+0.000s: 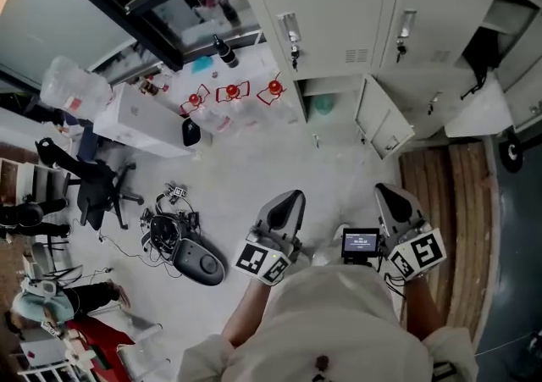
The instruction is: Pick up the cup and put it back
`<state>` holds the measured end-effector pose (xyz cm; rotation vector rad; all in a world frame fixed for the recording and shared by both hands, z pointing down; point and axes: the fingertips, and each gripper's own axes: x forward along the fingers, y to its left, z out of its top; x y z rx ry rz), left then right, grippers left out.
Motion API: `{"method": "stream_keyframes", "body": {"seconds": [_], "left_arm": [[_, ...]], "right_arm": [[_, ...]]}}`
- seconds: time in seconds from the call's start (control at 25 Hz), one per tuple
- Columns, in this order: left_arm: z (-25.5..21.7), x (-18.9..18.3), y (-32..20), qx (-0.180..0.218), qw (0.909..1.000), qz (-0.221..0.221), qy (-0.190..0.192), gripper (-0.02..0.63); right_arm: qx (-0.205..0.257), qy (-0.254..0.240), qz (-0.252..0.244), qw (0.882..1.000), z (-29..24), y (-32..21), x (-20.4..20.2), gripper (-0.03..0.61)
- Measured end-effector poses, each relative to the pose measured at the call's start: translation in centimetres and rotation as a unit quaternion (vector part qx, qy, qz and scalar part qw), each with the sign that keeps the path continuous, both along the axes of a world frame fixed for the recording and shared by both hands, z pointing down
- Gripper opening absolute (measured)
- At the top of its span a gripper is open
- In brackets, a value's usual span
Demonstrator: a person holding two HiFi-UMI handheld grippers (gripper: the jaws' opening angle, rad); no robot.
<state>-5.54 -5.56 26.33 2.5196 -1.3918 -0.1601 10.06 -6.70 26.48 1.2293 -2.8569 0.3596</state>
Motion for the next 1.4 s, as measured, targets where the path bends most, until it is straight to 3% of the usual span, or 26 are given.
{"method": "stream_keyframes", "body": {"seconds": [0.36,0.68,1.12,1.4], "left_arm": [[-3.2,-8.0,5.5,0.031,0.9992,-0.024,-0.001,0.008],[-3.4,-12.0,8.5,0.069,0.9973,0.017,-0.017,0.008],[-3.3,-11.2,12.9,0.071,0.9869,0.145,0.002,0.008],[-4.6,-9.4,15.6,0.092,0.9842,0.151,-0.005,0.008]], "right_arm": [[0.034,-0.009,-0.030,0.999,-4.0,5.2,-9.8,0.025],[0.028,0.022,0.023,0.999,-3.7,10.0,-12.9,0.025],[0.025,0.039,0.126,0.991,-4.0,17.3,-14.5,0.025],[0.020,0.049,0.136,0.989,-3.1,20.2,-12.5,0.025]]}}
